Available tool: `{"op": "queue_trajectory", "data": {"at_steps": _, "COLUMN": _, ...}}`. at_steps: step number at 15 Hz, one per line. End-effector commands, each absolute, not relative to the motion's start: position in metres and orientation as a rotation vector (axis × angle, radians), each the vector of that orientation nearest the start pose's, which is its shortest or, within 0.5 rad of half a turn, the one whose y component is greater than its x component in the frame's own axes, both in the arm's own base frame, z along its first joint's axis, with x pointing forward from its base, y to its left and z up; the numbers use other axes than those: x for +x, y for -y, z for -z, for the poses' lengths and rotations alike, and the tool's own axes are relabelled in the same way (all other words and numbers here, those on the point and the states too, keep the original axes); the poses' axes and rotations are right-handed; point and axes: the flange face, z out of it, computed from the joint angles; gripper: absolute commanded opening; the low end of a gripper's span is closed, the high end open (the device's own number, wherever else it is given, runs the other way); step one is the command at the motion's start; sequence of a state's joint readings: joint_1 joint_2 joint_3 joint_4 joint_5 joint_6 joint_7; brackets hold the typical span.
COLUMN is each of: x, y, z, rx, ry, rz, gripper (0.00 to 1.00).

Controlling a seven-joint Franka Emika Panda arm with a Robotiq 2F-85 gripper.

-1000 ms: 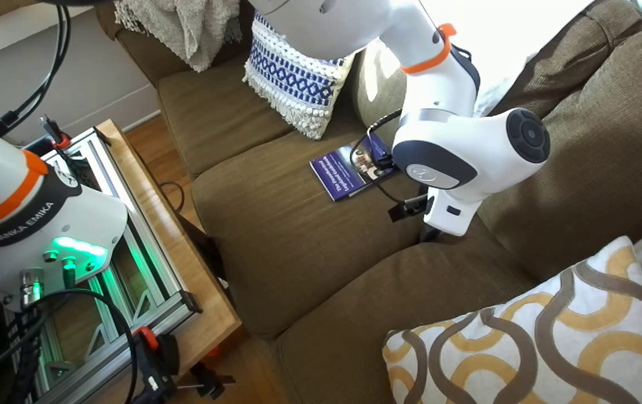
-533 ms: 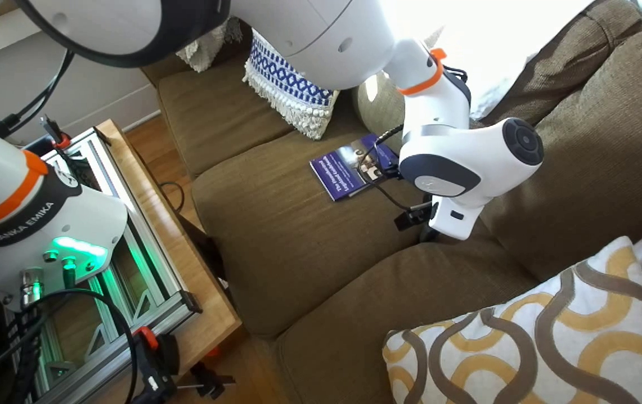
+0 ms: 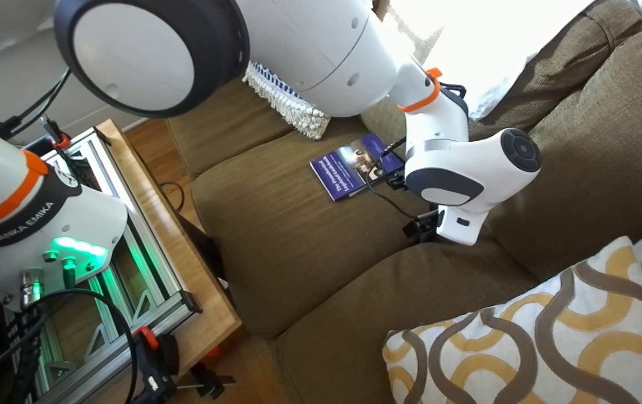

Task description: Remove the black remote from in-between the cushions of the couch

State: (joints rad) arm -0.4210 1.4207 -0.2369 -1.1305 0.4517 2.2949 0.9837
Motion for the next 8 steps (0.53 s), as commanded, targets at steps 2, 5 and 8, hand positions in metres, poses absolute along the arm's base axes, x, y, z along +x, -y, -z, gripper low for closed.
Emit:
{"op": "queue_trajectory", "data": {"at_steps": 2, "x": 0.5671, "y": 0.387, "z": 0.1054, "rx": -1.873, "ry": -2.401, "rz": -0.277, "gripper": 1.0}}
{"op": "queue_trajectory", "data": {"at_steps": 5, "x": 0.5707, "y": 0.3837, "z": 0.1115, "rx": -1.885, "ry": -2.384, "rz": -0.271, "gripper": 1.0}}
{"op": "queue_trajectory", "data": {"at_steps": 8, "x": 0.5675, "y": 0.3796, "z": 0.1048, "rx": -1.91, "ry": -2.394, "rz": -0.271, "gripper": 1.0}}
